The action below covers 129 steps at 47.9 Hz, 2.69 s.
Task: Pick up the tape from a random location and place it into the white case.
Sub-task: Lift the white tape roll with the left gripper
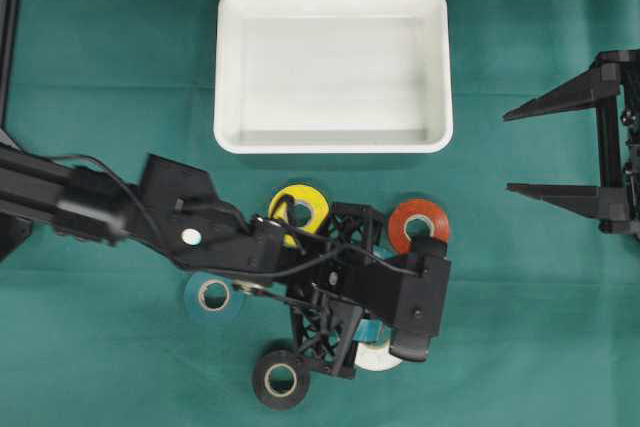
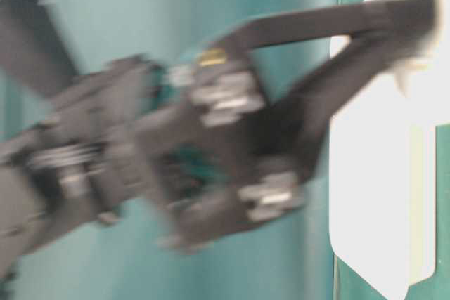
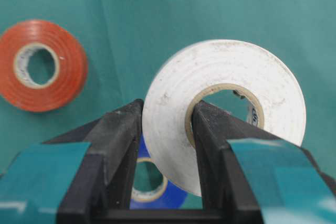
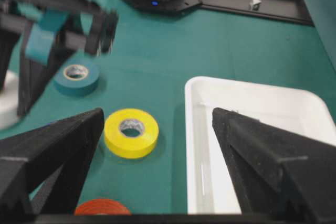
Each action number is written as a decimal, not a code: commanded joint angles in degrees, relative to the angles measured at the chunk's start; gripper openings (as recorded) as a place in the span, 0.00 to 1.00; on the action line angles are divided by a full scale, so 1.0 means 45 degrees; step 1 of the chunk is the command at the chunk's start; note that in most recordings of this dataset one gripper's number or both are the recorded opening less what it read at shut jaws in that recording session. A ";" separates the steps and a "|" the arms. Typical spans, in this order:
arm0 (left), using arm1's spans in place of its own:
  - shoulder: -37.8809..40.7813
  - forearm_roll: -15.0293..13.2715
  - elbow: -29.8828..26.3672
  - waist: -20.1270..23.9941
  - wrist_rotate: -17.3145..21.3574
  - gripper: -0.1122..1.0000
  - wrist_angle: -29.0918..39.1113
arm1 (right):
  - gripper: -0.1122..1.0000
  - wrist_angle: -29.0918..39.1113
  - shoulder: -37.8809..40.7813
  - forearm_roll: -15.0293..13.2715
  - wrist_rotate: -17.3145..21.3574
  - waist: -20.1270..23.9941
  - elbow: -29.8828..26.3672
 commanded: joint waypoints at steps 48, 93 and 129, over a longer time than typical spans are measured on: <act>-0.2441 0.0059 -0.0742 -0.0039 -0.0039 0.32 0.1367 | 0.92 -0.0039 0.0039 0.0020 0.0020 -0.0020 -0.0293; -0.2402 0.0059 -0.0977 -0.0039 -0.0020 0.32 0.1367 | 0.92 -0.0020 0.0059 0.0020 0.0020 0.0000 -0.0293; -0.2500 0.0059 -0.0957 0.2187 0.0039 0.32 0.1836 | 0.92 0.0156 0.0020 0.0000 0.0000 0.0000 -0.0293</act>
